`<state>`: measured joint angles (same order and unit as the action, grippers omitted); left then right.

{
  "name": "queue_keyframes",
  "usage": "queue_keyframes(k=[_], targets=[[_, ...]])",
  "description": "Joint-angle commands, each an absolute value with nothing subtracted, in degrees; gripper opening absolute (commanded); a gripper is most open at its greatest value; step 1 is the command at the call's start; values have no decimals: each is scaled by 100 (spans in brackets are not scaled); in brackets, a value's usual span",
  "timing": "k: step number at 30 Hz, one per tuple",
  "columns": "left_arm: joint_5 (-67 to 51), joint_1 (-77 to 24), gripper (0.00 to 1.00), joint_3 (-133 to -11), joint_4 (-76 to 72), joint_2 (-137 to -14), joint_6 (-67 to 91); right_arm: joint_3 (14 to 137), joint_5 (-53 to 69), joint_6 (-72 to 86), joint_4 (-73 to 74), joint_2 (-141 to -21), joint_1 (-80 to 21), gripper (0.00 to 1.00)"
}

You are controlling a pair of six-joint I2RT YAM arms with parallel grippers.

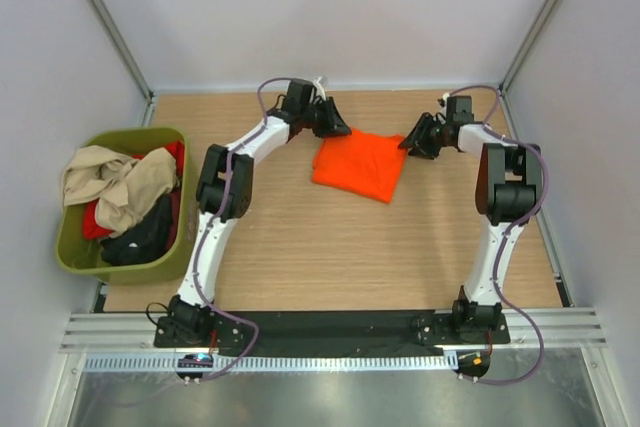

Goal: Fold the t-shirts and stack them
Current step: Fold the tshirt

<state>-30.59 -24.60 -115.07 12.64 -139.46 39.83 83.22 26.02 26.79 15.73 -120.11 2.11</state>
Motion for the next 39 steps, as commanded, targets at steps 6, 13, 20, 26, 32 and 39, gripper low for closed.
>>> queue_keyframes(k=[6, 13, 20, 26, 32, 39], targets=[[-3226, -2145, 25, -12876, 19, -15019, 5140, 8587, 3032, 2523, 818, -12208, 255, 40], [-3006, -1942, 28, -12867, -658, -15459, 5510, 8104, 2787, 2970, -165, -12331, 255, 34], [-3129, -1881, 28, -12938, -879, -15636, 5643, 8147, 2409, 3190, -167, -12384, 281, 55], [-3296, -1697, 31, -12727, -607, -14979, 5415, 8480, 2381, 3287, 439, -11936, 439, 58], [-2621, -1635, 32, -12543, 1281, -13880, 4099, 8412, 3286, 3480, 677, -11382, 343, 38], [-2425, -1766, 34, -11102, 1442, -12472, 3805, 8218, 3936, 3700, 28, -11381, 0, 31]])
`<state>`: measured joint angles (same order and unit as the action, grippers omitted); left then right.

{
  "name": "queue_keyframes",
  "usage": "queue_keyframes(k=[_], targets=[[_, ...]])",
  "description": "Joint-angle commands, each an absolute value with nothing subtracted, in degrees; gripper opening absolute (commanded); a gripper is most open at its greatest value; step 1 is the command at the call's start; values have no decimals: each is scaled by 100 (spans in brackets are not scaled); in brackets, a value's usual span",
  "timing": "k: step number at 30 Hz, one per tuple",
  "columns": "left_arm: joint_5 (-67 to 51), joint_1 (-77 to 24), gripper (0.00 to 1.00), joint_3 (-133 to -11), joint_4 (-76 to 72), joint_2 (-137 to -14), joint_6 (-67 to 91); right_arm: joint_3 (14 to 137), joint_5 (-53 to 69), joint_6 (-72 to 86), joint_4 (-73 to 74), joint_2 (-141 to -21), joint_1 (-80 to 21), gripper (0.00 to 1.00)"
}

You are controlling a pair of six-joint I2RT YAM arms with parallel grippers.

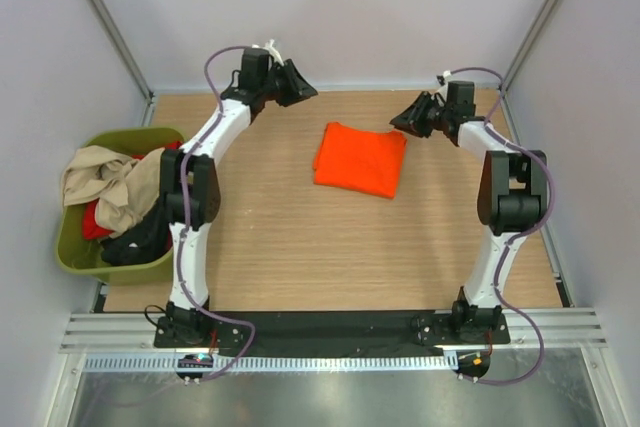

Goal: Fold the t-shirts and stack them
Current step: Fold the tshirt, then neatly place the folded tshirt to the corner

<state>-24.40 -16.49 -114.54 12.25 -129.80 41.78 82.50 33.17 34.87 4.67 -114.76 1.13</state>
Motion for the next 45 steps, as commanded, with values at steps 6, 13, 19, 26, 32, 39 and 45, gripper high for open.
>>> queue_keyframes(k=[6, 13, 19, 26, 32, 39, 45], targets=[[-2724, -2144, 34, -10012, 845, -12339, 3876, 8428, 4087, 3735, -587, -12153, 35, 38], [-2742, -2276, 34, -9747, 624, -12954, 3771, 8657, 4280, 3920, -1133, -13077, 237, 42], [-2725, -2197, 34, -9712, 747, -13158, 3744, 8508, 4517, 4464, -2056, -13088, 536, 50], [-2549, -2092, 36, -10072, 1467, -12631, 3586, 9044, 3956, 3878, -390, -12552, 554, 56], [-2593, -2083, 39, -10099, 2169, -11552, 3288, 8017, 2849, 3411, 826, -11682, 335, 64], [-2487, -2074, 39, -8773, 2628, -9690, 3305, 7014, 2224, 3375, 712, -11030, 0, 71], [-2382, -2074, 40, -7332, 2927, -8116, 3147, 7110, 1996, 3244, 738, -11417, -395, 66]])
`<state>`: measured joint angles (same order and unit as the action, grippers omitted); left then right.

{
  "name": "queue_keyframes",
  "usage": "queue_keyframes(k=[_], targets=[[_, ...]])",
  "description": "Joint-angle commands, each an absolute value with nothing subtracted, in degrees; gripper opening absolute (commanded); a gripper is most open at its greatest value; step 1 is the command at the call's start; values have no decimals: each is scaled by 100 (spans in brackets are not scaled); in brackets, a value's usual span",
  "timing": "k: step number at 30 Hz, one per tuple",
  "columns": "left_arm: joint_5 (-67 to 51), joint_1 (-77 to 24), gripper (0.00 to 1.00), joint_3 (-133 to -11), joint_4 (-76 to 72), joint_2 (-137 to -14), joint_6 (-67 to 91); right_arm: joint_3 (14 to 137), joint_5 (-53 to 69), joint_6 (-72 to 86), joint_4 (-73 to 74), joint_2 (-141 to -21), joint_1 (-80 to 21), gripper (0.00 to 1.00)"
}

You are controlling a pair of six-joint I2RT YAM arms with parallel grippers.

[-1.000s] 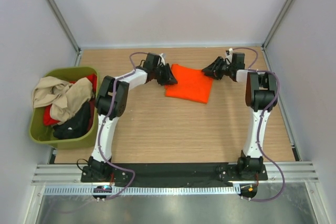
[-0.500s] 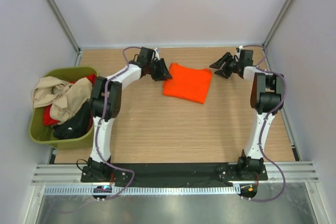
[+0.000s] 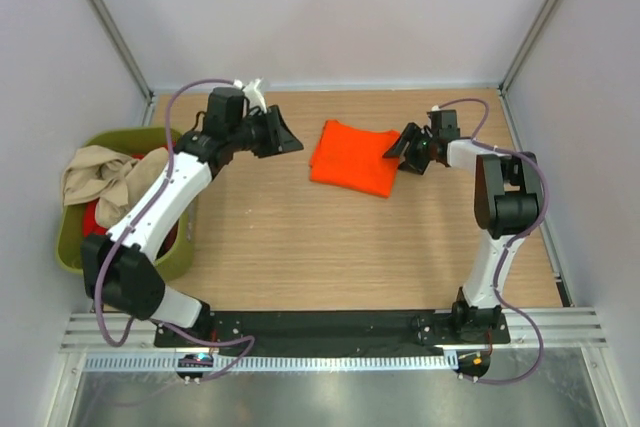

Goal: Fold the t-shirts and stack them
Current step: Neatly place the folded tshirt to the corner

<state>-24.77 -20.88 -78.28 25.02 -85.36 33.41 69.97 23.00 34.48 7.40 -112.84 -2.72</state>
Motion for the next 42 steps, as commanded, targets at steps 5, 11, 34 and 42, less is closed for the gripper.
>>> queue_keyframes(k=[5, 11, 34, 42], targets=[[-2066, -2074, 40, -6496, 3041, -7235, 3094, 6970, 2048, 3305, 467, -11584, -404, 57], [-1943, -2066, 40, -6258, 3322, -6584, 3102, 7163, 2013, 3148, 526, -11725, -404, 31], [-2487, -2074, 40, -5862, 3103, -6459, 3401, 12276, 1091, 809, 4253, -13797, 1098, 15], [-2672, -2083, 40, -6064, 3032, -6679, 3437, 13930, 448, 71, 4396, -14555, 1493, 13]])
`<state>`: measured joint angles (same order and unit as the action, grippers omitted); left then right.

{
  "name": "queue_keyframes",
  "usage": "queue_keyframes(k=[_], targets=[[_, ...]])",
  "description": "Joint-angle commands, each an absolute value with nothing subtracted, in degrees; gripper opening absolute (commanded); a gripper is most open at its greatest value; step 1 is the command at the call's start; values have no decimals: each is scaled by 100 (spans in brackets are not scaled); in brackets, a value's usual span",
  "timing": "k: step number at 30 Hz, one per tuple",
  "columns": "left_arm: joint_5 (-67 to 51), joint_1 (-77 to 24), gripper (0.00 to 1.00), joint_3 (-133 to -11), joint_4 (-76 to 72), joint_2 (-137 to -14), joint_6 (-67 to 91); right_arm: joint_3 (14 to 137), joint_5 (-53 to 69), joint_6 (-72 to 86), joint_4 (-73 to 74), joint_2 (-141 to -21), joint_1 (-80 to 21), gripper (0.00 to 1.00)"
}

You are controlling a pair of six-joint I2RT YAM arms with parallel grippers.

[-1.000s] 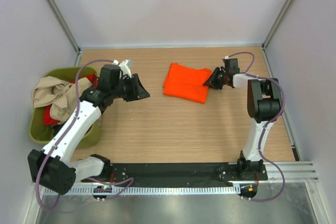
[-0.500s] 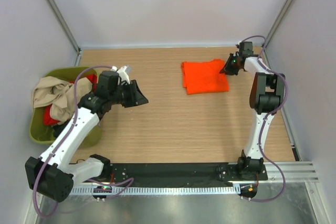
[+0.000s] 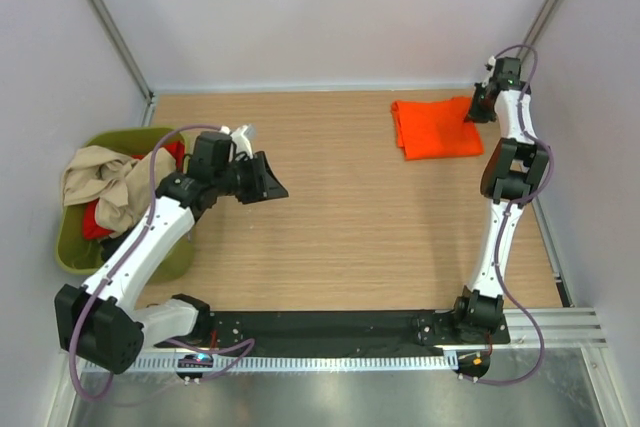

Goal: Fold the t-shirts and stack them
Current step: Neatly place the folded tshirt to the corner

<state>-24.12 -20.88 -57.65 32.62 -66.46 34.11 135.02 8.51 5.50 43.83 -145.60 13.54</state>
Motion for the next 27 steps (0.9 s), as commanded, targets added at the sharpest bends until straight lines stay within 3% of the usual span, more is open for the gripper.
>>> queue_keyframes(k=[1, 6, 13, 18, 21, 25, 27], targets=[[-2689, -2092, 40, -6125, 3041, -6688, 3428, 13939, 448, 36, 4273, -14607, 1529, 13], [-2724, -2092, 40, -6284, 3041, -6881, 3410, 14737, 281, 18, 4210, -15125, 1731, 14], [-2733, -2127, 41, -6504, 3076, -6926, 3428, 14818, 237, -70, 3455, -15310, 1767, 17], [-2690, -2136, 41, -6425, 3076, -6908, 3437, 14661, 27, -53, 3331, -15101, 1767, 46], [-2646, -2145, 41, -6399, 3102, -6838, 3437, 14476, -299, -18, 3199, -14828, 1767, 57], [-2576, -2145, 42, -6407, 3094, -6706, 3454, 14151, -395, 369, 3400, -14116, 1705, 87], [-2558, -2136, 43, -6451, 3068, -6653, 3445, 13861, -763, 500, 3515, -13792, 1565, 94]])
